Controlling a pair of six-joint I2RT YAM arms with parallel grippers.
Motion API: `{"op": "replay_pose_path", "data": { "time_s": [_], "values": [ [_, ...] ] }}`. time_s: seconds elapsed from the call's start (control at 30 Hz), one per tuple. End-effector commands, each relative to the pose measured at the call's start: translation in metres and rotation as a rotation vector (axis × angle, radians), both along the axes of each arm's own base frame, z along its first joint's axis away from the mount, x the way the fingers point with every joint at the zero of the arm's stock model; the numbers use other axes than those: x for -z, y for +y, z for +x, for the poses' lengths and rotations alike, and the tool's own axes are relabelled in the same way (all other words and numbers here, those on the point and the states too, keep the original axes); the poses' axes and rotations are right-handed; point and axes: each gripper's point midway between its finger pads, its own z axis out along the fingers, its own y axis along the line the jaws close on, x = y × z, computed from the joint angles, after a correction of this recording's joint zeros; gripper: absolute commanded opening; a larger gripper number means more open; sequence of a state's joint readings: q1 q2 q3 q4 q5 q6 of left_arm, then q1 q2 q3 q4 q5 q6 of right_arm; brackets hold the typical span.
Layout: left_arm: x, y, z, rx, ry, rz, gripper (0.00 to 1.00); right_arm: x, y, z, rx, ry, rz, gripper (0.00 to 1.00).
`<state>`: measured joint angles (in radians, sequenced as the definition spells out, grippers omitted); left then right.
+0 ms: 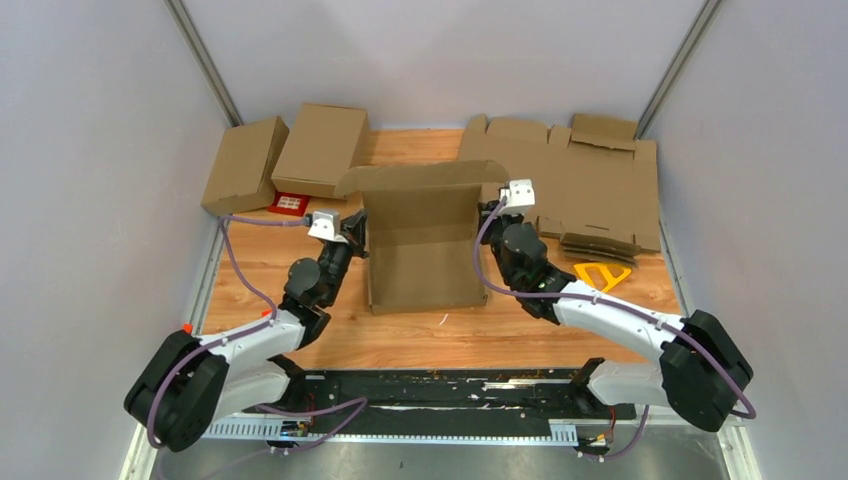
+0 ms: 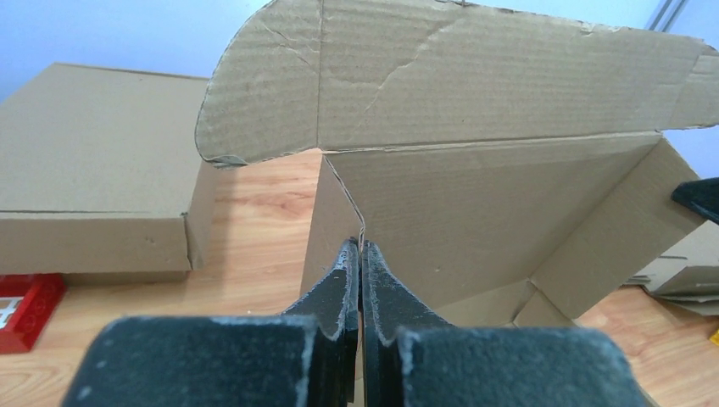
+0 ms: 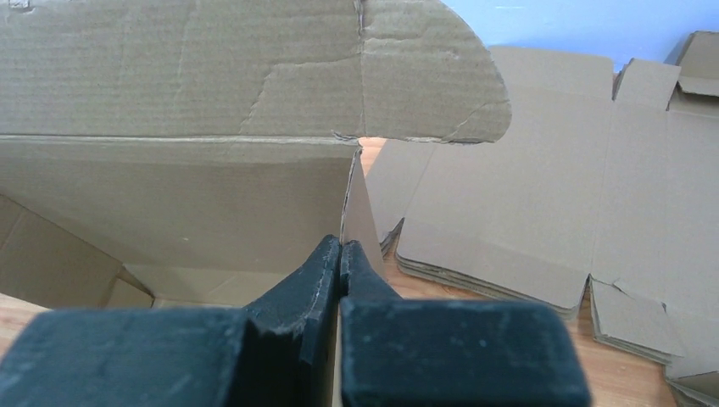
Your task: Fold the paper box
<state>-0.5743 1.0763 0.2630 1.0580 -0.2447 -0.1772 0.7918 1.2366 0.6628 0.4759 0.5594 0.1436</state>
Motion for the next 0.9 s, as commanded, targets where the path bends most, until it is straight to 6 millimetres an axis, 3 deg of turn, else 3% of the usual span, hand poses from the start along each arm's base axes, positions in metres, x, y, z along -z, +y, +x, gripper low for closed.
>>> {"op": "replay_pose_path", "data": {
  "time_s": [0.0,0.23,0.57,0.7,0.87],
  "values": [
    [-0.004,-0.032,-0.009,0.152,-0.008,-0.056,0.00,0.002,0.018,-0.016,-0.102,0.034,0.005,0.00],
    [0.044,-0.020,-0.029,0.154,0.060,0.017,0.00,0.024,0.004,-0.032,-0.104,0.099,-0.023,0.00],
    [0.057,-0.009,-0.041,0.146,0.102,0.117,0.00,0.033,-0.001,-0.041,-0.108,0.143,-0.016,0.00],
    [0.066,-0.016,-0.047,0.198,0.149,0.139,0.06,0.049,-0.003,-0.045,-0.108,0.188,-0.048,0.00],
    [0.089,-0.019,-0.062,0.252,0.269,0.128,0.22,0.064,-0.008,-0.049,-0.116,0.204,-0.088,0.00]
  ]
}}
